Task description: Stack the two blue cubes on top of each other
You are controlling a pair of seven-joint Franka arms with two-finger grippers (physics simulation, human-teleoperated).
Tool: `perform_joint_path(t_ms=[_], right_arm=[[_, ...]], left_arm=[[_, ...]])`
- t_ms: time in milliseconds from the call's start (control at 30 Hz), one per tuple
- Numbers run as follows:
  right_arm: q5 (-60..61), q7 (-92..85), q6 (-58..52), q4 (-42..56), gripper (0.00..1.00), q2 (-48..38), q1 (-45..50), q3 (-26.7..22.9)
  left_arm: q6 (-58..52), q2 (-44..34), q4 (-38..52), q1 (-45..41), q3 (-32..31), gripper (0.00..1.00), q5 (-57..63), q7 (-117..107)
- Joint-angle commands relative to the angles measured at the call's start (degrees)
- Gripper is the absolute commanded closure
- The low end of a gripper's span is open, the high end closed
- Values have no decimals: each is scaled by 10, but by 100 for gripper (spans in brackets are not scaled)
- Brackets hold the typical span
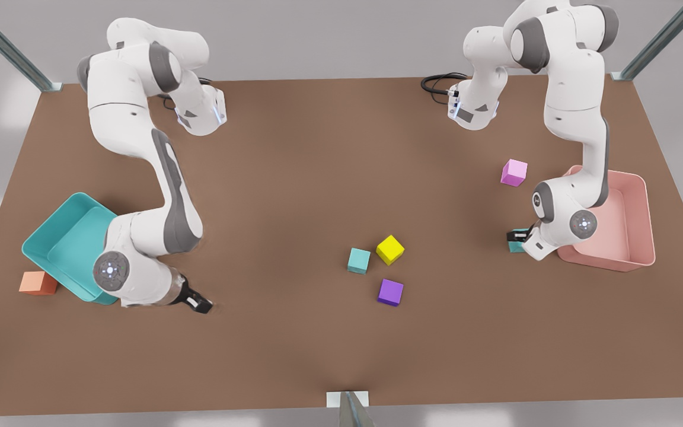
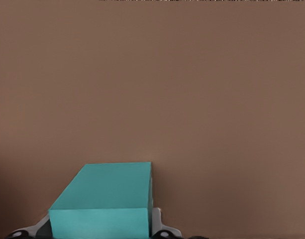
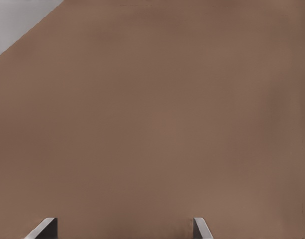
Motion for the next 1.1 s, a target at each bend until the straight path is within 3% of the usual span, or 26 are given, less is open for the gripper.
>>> perform_joint_path(t_ms=[0,67,133,300,367,467,600,700,1067], right_arm=[[-74,-355,-168,2,0,-61,-21,0],[-72,-358,-245,2,0,-161,-21,2],[-70,-359,-310,45,0,-198,-21,2],[-71,-410,-285,-42,0,-322,-18,1],[-73,-408,-259,-74,0,-323,-17,2],[-72,-405,-260,-66,0,-298,-15,5],[-67,-404,-259,-64,0,-283,-17,4],[-74,-406,-254,-43,0,-273,-15,5],[-62,-404,-253,-50,0,-264,-15,6]], left_arm=[[7,1,-1,0,-1,28,-18,44],[7,6,-1,-1,-4,28,-30,44],[8,7,-1,-2,-5,32,-30,44],[6,-7,1,-6,-8,32,-30,43],[5,-20,3,-15,-11,32,-29,41],[-27,-60,24,-97,-31,32,-27,-125],[-200,-18,212,-215,-54,32,-27,-353],[-202,34,283,-307,-63,32,-29,-521],[-160,115,375,-332,-106,32,-29,-579]])
